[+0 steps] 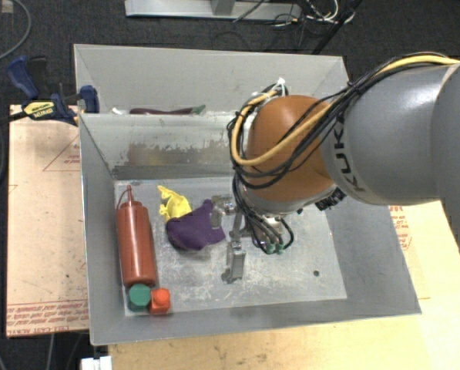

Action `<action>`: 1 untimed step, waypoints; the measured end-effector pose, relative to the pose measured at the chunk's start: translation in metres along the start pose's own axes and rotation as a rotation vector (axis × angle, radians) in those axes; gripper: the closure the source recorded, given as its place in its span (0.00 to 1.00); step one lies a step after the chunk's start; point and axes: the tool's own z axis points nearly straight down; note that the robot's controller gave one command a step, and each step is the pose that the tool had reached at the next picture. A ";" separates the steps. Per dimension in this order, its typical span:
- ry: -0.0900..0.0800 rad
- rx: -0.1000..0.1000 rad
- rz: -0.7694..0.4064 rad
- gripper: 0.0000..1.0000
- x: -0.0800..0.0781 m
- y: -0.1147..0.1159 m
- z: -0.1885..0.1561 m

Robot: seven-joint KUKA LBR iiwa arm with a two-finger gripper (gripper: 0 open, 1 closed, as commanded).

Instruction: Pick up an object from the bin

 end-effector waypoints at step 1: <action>-0.020 -0.003 0.068 0.00 -0.048 0.008 0.024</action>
Offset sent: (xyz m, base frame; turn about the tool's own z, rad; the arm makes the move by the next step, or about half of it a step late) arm 0.0879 0.0335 -0.0922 0.0559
